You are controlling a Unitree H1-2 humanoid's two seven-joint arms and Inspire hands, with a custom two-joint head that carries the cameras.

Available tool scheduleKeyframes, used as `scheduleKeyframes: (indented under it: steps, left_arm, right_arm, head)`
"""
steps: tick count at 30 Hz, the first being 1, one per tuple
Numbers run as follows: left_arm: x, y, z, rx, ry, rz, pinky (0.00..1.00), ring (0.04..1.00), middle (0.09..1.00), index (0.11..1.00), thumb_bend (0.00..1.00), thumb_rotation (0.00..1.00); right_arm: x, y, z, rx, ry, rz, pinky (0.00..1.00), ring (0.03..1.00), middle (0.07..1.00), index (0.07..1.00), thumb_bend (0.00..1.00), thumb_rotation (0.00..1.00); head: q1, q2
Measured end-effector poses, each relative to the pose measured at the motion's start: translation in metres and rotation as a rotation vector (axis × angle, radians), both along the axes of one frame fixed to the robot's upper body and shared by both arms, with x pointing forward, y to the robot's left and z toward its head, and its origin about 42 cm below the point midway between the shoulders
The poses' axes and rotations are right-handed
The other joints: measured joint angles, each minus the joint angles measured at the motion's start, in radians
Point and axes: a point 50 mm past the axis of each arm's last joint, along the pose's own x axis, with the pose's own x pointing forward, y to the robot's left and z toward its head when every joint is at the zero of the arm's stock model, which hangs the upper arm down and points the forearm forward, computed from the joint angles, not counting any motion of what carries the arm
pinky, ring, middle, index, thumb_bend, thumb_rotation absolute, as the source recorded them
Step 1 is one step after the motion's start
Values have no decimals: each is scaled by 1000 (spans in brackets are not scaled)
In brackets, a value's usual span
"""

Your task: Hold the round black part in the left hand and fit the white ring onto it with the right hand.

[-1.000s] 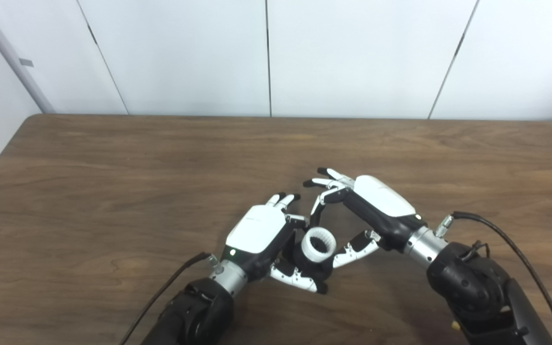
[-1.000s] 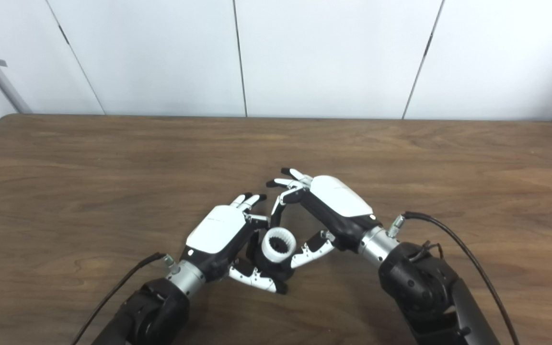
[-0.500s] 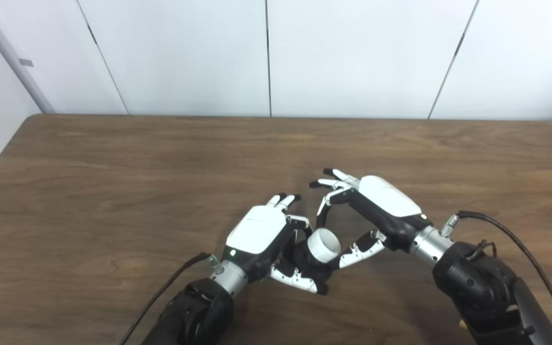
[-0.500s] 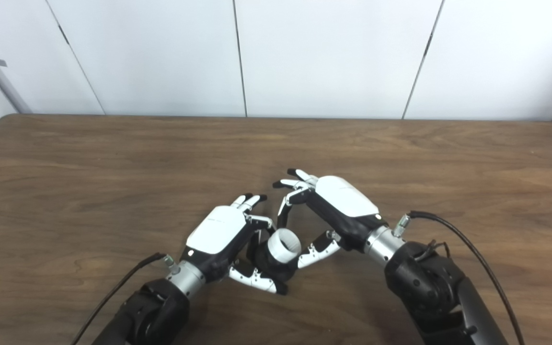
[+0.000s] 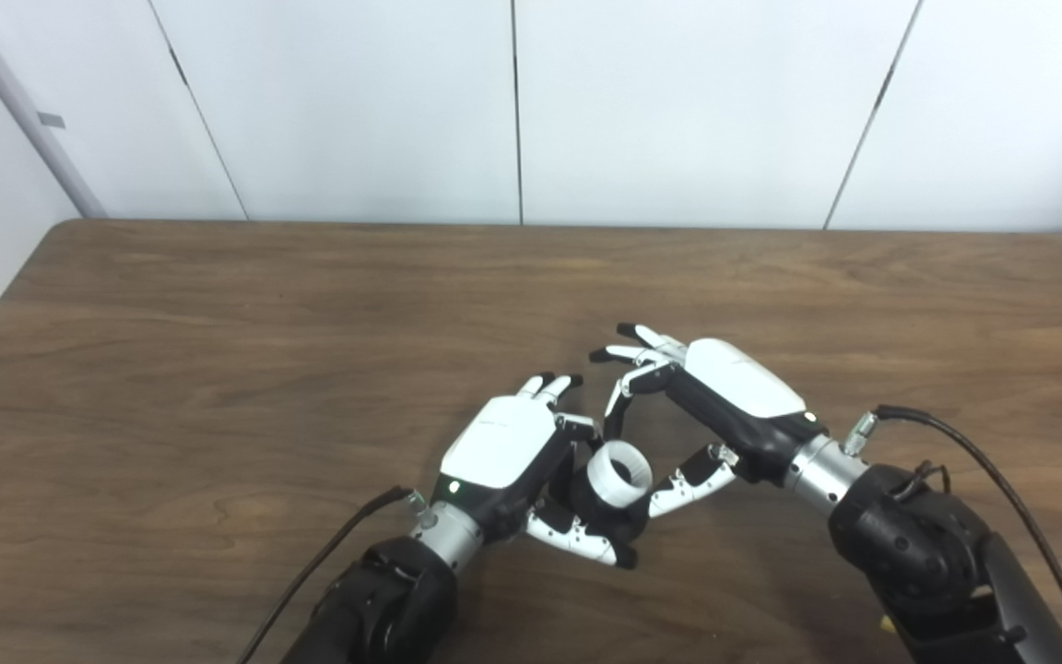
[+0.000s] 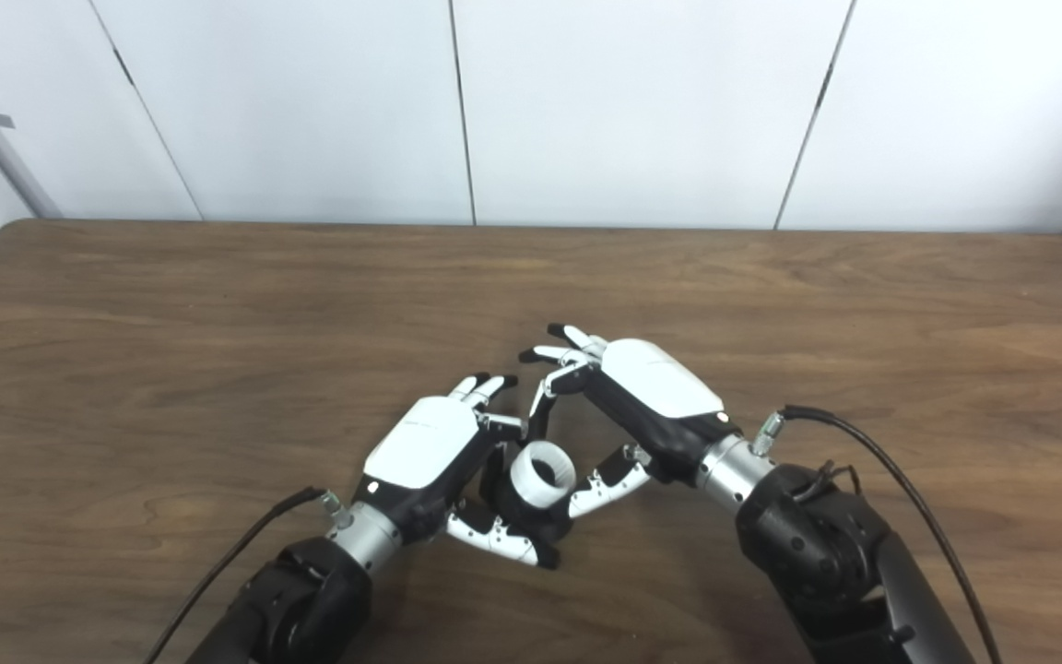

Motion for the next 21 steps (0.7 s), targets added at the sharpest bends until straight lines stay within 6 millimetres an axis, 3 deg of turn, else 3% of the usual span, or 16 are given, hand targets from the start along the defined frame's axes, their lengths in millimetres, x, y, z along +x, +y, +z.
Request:
scheduleKeyframes:
  steps: [21]
  left_arm:
    - [0, -2, 0, -1, 4, -1, 1000, 977, 846, 479, 520, 49]
  right_arm:
    - [2, 1, 3, -15, 16, 13, 1000, 1000, 954, 490, 521, 154]
  head:
    - [-2, -5]
